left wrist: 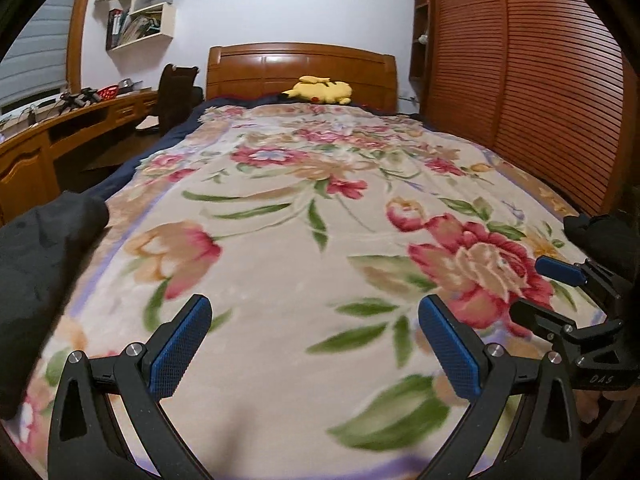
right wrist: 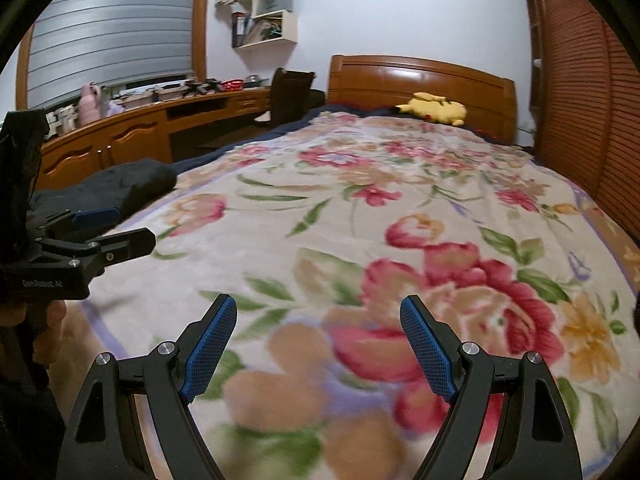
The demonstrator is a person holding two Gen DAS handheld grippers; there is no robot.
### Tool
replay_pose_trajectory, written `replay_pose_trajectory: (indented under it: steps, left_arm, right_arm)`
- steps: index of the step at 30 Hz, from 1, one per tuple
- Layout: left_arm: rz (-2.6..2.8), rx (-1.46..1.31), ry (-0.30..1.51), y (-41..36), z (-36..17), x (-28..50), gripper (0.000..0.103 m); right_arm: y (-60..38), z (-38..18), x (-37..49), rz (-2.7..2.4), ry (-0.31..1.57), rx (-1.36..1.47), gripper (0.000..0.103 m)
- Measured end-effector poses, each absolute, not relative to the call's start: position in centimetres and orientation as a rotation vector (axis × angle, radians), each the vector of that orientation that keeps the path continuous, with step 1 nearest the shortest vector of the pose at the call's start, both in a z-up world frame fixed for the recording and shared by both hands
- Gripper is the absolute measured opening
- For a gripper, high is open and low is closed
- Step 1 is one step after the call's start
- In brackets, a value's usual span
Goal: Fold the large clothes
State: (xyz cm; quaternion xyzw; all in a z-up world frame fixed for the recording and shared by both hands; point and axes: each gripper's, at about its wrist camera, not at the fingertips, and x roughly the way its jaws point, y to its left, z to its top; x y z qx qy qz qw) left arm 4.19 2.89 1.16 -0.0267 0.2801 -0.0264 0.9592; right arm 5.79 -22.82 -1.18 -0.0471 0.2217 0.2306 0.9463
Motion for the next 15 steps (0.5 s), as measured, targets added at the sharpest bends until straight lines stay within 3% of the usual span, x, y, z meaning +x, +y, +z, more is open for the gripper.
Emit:
replay_pose_trajectory:
  steps: [15]
  left_arm:
    - [-0.138,-0.003,0.459,-3.9,3.1,2.3,0.103]
  right_arm:
    - [-27.9,-0.4,2.1,0.331,0.382,-0.036,0.085]
